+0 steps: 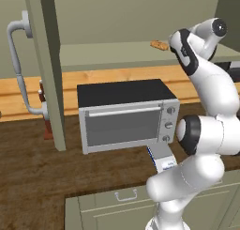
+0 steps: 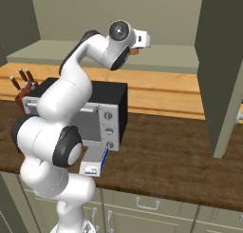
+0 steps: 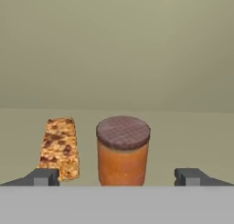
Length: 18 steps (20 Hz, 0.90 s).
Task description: Pick the jam and place it on the digital scale for weighing, and close the cabinet.
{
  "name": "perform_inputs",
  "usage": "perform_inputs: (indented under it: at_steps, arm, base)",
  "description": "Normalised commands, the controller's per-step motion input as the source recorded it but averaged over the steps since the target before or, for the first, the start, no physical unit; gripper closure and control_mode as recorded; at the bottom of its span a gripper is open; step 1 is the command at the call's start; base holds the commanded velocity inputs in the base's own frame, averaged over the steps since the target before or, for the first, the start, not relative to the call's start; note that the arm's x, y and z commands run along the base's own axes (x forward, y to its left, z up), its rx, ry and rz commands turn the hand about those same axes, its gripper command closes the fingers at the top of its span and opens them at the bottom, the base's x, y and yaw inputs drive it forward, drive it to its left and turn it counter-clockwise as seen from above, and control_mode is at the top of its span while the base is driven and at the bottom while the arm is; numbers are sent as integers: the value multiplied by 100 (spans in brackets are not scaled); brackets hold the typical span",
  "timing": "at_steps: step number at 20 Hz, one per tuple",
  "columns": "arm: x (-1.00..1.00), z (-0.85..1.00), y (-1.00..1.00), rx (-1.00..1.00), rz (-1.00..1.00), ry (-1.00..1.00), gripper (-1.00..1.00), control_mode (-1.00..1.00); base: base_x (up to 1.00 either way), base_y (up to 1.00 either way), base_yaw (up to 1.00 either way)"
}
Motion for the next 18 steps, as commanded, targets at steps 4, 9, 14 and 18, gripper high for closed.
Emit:
perform_inputs:
  at_steps: [4,9,14,18]
  arm:
    - [21,0,-31,2,1,0,-100,-100]
    - [35,0,0,0,0,0,-100,-100]
    - [19,-6,0,0,0,0,-100,-100]
    - [17,-7,0,0,0,0,-100,-100]
  base:
    - [0,0,0]
    - [0,0,0]
    - [0,0,0]
    - [0,0,0]
